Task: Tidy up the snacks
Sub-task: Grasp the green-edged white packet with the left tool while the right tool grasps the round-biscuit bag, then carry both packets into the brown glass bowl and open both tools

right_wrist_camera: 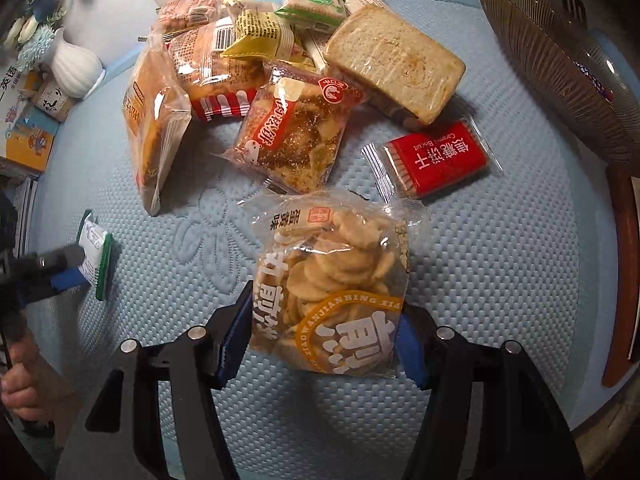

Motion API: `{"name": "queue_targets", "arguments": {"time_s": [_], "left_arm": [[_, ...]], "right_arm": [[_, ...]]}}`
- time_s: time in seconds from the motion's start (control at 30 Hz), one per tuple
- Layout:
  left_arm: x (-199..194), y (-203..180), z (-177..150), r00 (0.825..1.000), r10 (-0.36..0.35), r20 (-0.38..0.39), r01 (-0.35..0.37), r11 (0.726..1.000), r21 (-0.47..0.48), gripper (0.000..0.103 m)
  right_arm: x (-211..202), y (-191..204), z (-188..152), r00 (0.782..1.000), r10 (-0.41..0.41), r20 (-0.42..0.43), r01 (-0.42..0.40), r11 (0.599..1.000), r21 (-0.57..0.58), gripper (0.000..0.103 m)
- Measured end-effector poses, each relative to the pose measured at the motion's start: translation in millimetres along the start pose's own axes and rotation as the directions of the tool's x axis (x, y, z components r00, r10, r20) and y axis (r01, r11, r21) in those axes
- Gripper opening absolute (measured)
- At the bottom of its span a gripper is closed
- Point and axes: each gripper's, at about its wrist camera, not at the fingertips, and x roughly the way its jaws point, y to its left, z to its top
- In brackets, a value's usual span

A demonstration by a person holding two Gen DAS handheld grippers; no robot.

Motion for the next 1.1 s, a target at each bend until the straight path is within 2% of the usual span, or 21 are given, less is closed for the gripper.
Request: {"name": "queue_targets", "arguments": {"time_s": [0.07,0.13,0.2,0.3,0.37,0.47,0.5,0.53,0.57,0.63,0.67,0.7,0.77,0.87,0.93,1.03,1.07,1.1], "left_arm": [[5,-21,10,0.995,0.093,0.023,-0.095,0.990,0.102,0.085],[17,-36,13,0.984,0.176,0.022,-0.177,0.969,0.175,0.085],[25,-48,7,0.959,0.279,0.044,-0.281,0.929,0.241,0.084],[35,-60,-7,0.908,0.406,0.101,-0.416,0.853,0.316,0.075],[39,-66,-17,0.883,0.454,0.121,-0.467,0.818,0.337,0.073],[40,-65,-26,0.866,0.481,0.135,-0.498,0.810,0.309,0.074],[40,-66,-29,0.860,0.489,0.145,-0.509,0.808,0.297,0.074],[38,-66,-29,0.855,0.495,0.154,-0.518,0.806,0.286,0.070],[36,-67,-30,0.853,0.496,0.163,-0.522,0.807,0.277,0.062],[32,-72,-36,0.852,0.493,0.178,-0.524,0.805,0.277,0.050],[32,-75,-38,0.843,0.504,0.188,-0.538,0.797,0.274,0.050],[30,-78,-41,0.844,0.499,0.196,-0.536,0.799,0.273,0.050],[24,-87,-48,0.869,0.446,0.212,-0.490,0.832,0.260,0.050],[17,-109,-61,0.881,0.416,0.226,-0.465,0.851,0.244,0.050],[9,-121,-64,0.895,0.384,0.229,-0.435,0.867,0.245,0.050],[-2,-155,-62,0.919,0.307,0.249,-0.370,0.890,0.268,0.050],[13,-178,-66,0.921,0.288,0.261,-0.358,0.890,0.283,0.050],[11,-193,-64,0.924,0.269,0.273,-0.347,0.888,0.300,0.050]], "right_arm": [[-1,1,-1,1.000,-0.001,0.002,0.001,1.000,-0.008,0.061],[-5,-4,-3,1.000,0.001,0.005,-0.001,1.000,-0.015,0.061],[-6,-5,-2,1.000,-0.002,0.008,0.002,1.000,-0.016,0.061],[-6,-8,-1,1.000,0.010,0.014,-0.009,1.000,-0.007,0.063],[-5,-13,1,1.000,0.017,0.019,-0.017,1.000,-0.002,0.066],[-2,-15,6,0.999,0.033,0.017,-0.033,0.999,0.010,0.079],[3,-14,7,1.000,0.024,0.011,-0.024,1.000,0.006,0.080],[5,-16,8,1.000,0.015,0.001,-0.015,1.000,-0.004,0.077],[10,-14,9,1.000,0.006,-0.009,-0.007,1.000,-0.010,0.068],[11,-12,11,1.000,-0.021,-0.003,0.021,1.000,-0.015,0.062],[9,-13,11,1.000,-0.012,0.002,0.012,1.000,-0.015,0.060],[7,-14,11,1.000,-0.005,0.006,0.006,1.000,-0.015,0.059],[2,-20,10,1.000,0.003,0.010,-0.002,1.000,-0.015,0.058],[-10,-29,10,0.999,0.034,0.027,-0.033,0.999,-0.012,0.058],[-20,-33,10,0.998,0.052,0.043,-0.052,0.999,-0.013,0.058],[-42,-42,13,0.994,0.074,0.075,-0.073,0.997,-0.009,0.058],[-49,-46,15,0.993,0.076,0.089,-0.075,0.997,-0.008,0.058],[-57,-51,18,0.992,0.076,0.104,-0.076,0.997,-0.004,0.058]]}}
